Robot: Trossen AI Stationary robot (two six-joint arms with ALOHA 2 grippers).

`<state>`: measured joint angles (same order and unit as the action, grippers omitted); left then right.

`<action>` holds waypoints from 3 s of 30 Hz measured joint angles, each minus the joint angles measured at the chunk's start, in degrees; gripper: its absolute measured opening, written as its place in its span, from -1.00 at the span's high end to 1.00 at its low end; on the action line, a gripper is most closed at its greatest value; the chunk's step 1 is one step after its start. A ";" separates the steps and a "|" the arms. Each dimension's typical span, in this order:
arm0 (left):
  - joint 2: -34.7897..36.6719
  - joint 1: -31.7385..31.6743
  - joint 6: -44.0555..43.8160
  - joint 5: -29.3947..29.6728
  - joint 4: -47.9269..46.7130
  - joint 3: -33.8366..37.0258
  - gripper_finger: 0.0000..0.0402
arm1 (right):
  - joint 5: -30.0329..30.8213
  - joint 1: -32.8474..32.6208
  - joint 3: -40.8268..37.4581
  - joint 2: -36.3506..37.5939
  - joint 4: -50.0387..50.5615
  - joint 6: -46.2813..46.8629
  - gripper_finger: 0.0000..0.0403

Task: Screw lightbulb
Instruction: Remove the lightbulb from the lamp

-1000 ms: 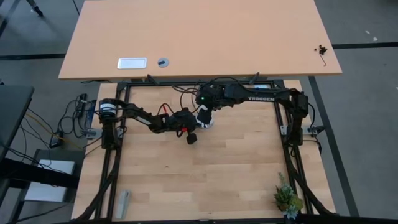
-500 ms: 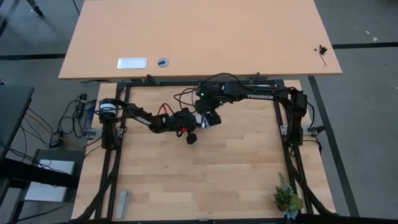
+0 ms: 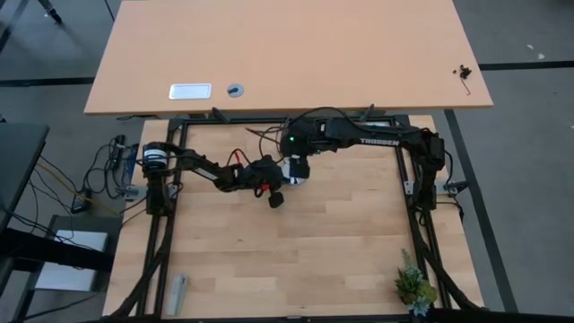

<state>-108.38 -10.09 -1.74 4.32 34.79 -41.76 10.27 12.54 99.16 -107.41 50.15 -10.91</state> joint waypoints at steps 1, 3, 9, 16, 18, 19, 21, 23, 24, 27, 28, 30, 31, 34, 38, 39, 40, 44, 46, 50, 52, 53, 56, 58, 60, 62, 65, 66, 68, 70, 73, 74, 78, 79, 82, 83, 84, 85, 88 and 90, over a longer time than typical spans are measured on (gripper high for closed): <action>0.00 0.00 0.00 0.02 0.00 0.00 0.99 | 0.81 -0.25 0.08 -0.03 1.19 2.88 -0.40; 0.00 0.00 -0.02 0.00 0.01 0.00 0.99 | 1.18 -0.60 0.11 -0.05 2.32 8.68 -0.43; 0.00 0.00 -0.19 0.00 0.02 0.00 0.99 | 1.01 -0.38 -1.53 -0.40 3.54 22.56 -0.52; 0.00 0.00 -0.22 -0.03 0.04 0.00 0.99 | -0.03 1.34 -5.46 -0.25 0.18 30.63 -0.57; 0.00 0.00 -0.22 -0.04 0.04 0.00 0.99 | -1.00 1.85 -6.55 -0.25 -0.47 29.23 -0.57; 0.00 0.00 -0.24 -0.05 0.07 0.00 0.99 | -1.40 2.09 -7.02 -0.25 -1.02 27.70 -0.56; 0.00 0.00 -0.24 -0.09 0.09 0.00 0.99 | -1.97 2.40 -7.66 -0.25 -2.50 22.71 -0.54; 0.00 0.00 -0.24 -0.08 0.09 0.00 0.99 | -2.52 2.48 -7.73 -0.25 -3.06 15.36 -0.51; 0.00 0.00 -0.24 -0.07 0.09 0.00 0.99 | -2.81 2.48 -7.76 -0.25 -3.53 11.22 -0.48; 0.00 0.00 -0.24 0.22 0.08 -0.02 0.99 | -4.41 2.68 -7.87 -0.25 -5.18 -2.68 -0.43; 0.00 -0.03 -0.24 0.38 0.07 -0.01 0.99 | -5.30 2.96 -7.90 -0.29 -5.88 -7.80 -0.43; 0.00 -0.04 -0.22 0.37 0.02 0.00 0.99 | -8.53 3.64 -7.90 -0.31 -6.11 -19.14 -0.42; 0.00 -0.02 -0.19 0.32 0.02 0.00 0.99 | -9.42 3.85 -7.90 -0.31 -6.10 -23.92 -0.43; 0.00 0.02 -0.18 0.26 0.00 0.00 0.99 | -10.21 4.36 -7.91 -0.31 -6.90 -29.53 -0.43; 0.00 0.00 -0.15 0.11 0.05 0.00 0.99 | -9.52 4.37 -7.37 -0.31 -5.83 -26.84 -0.47; 0.00 0.00 -0.15 0.11 0.07 -0.01 0.99 | -8.86 4.19 -7.12 -0.31 -5.30 -24.75 -0.49; -0.01 0.00 -0.15 0.11 0.09 -0.02 0.98 | -8.26 3.92 -6.82 -0.31 -4.75 -22.63 -0.51; 0.00 0.00 -0.11 0.07 -0.02 0.00 0.98 | -4.48 1.99 -5.03 -0.26 -3.27 -14.53 -0.56; 0.00 0.00 -0.11 0.00 -0.02 0.00 0.98 | -2.24 1.02 -4.14 -0.12 -3.43 -10.34 -0.58; -0.01 0.00 -0.08 0.01 -0.02 0.00 0.98 | -1.34 0.25 -2.77 -0.12 -3.14 1.38 -0.60; 0.00 0.00 -0.09 0.00 -0.02 0.00 0.98 | -1.34 0.29 -2.72 -0.12 -3.28 11.54 -0.60; 0.00 0.00 -0.08 0.01 -0.02 0.00 0.98 | -1.44 0.47 -2.72 -0.15 -3.02 16.48 -0.60; -0.02 0.00 -0.08 0.11 -0.02 0.00 0.98 | -2.43 0.89 -3.36 -0.20 -3.26 26.71 -0.60; 0.00 0.00 -0.17 0.13 -0.02 0.00 0.98 | -2.64 1.06 -4.33 -0.24 -3.96 30.08 -0.60; 0.00 0.00 -0.18 0.17 -0.02 0.00 0.98 | -2.75 1.14 -5.22 -0.27 -4.83 32.04 -0.60; 0.00 0.00 -0.19 0.21 -0.02 0.00 0.98 | -2.81 1.13 -6.09 -0.27 -5.65 32.68 -0.60; 0.00 0.00 -0.21 0.28 -0.02 0.00 0.98 | -2.34 1.24 -7.48 -0.29 -7.23 31.73 -0.60; 0.00 0.02 -0.19 0.28 -0.02 0.00 0.98 | -2.34 1.38 -7.63 -0.29 -7.54 31.02 -0.60; 0.00 0.02 -0.20 0.31 -0.02 0.00 0.98 | -2.37 1.83 -7.63 -0.29 -7.79 28.31 -0.56; -0.01 0.02 -0.22 0.31 -0.02 0.00 0.98 | -2.43 2.29 -7.63 -0.29 -8.23 23.86 -0.51; 0.00 0.02 -0.22 0.33 -0.02 0.00 0.98 | -3.81 3.11 -7.63 -0.29 -8.95 12.62 -0.39; -0.02 0.02 -0.22 0.34 -0.02 0.00 0.98 | -4.29 3.48 -7.63 -0.29 -9.23 8.61 -0.35; -0.02 0.02 -0.22 0.35 -0.02 0.00 0.98 | -12.25 5.75 -7.55 -0.12 -9.44 -9.65 -0.23; -0.02 0.02 -0.22 0.35 -0.02 0.00 0.98 | -14.72 6.18 -7.55 -0.10 -9.44 -13.43 -0.21; -0.01 0.02 -0.24 0.35 -0.02 0.00 0.98 | -17.44 6.70 -7.55 -0.10 -9.81 -19.69 -0.19; 0.00 0.02 -0.21 0.35 -0.04 0.00 0.98 | -17.48 6.69 -7.55 -0.11 -10.09 -19.95 -0.19; 0.00 0.02 -0.17 0.35 -0.03 0.00 0.98 | -17.52 6.68 -7.51 -0.11 -10.30 -19.80 -0.20; -0.01 0.02 -0.17 0.35 -0.04 0.00 0.98 | -17.53 6.68 -7.22 -0.12 -10.11 -19.21 -0.20; 0.00 0.02 -0.17 0.35 -0.04 0.00 0.98 | -16.88 6.02 -5.82 -0.25 -8.58 -15.83 -0.21; 0.00 0.02 -0.15 0.35 -0.06 0.00 0.98 | -15.29 5.32 -4.51 -0.34 -7.64 -12.83 -0.21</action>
<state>-108.38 -10.07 -1.89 4.67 34.73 -41.76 -5.02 17.86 94.65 -107.74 42.51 -23.74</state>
